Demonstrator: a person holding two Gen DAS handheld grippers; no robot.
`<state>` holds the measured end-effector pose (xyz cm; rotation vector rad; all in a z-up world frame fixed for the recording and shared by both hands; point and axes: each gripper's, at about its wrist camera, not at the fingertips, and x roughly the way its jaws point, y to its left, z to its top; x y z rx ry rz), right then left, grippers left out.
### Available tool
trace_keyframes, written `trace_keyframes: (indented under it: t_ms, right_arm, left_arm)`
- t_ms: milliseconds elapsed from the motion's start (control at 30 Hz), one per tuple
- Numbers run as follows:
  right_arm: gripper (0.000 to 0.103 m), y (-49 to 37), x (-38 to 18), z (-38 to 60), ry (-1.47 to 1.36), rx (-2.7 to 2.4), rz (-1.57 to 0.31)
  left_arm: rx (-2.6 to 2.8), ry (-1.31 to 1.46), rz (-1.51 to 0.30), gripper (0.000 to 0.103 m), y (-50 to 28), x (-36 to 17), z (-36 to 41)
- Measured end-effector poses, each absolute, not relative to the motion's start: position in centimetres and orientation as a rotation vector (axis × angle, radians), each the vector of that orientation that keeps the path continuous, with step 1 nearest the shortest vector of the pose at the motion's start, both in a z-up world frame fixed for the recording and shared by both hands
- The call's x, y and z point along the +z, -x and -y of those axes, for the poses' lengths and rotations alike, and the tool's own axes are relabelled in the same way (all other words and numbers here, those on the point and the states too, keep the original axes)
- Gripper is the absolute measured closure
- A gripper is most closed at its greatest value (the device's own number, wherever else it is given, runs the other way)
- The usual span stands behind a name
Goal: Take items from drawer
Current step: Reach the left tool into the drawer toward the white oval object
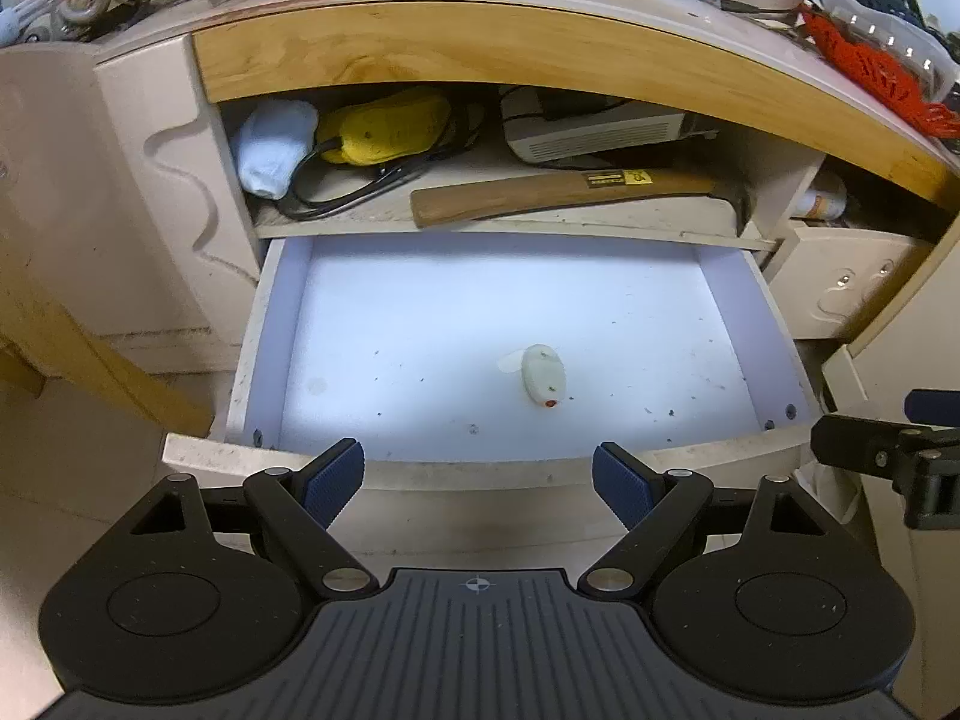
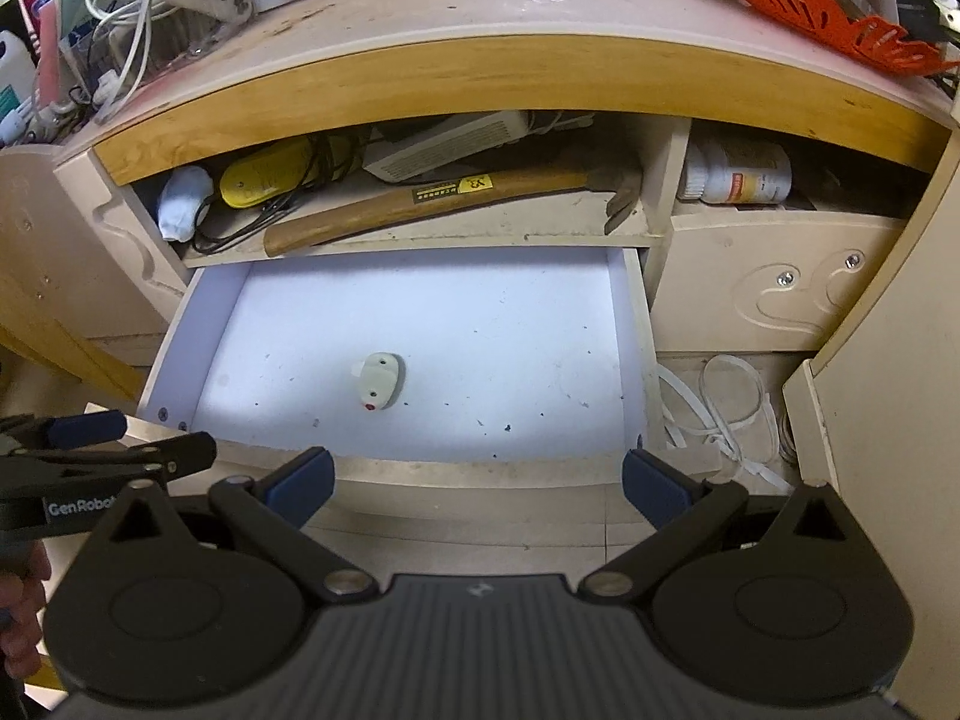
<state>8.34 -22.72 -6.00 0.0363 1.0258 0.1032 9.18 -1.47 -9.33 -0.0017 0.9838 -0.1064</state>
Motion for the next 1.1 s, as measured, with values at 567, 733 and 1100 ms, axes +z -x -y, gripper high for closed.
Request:
trace_keyframes:
  t_ms: [567,733,1100]
  right_arm:
    - [0.000,-8.4,-6.3,22.7,-0.033,0.091,-1.022]
    - [0.000,-8.5,-6.4,22.9,-0.039,0.085,-1.023]
    - [0.000,-8.8,-6.5,22.8,-0.052,0.093,-1.029]
  left_arm:
    - [-0.138,-0.044,-0.999,0.019,-11.8,-11.8,3.0]
    - [-0.146,-0.052,-1.012,0.019,-13.1,-13.2,3.6]
    - [-0.132,-0.054,-1.036,0.019,-16.5,-16.2,4.2]
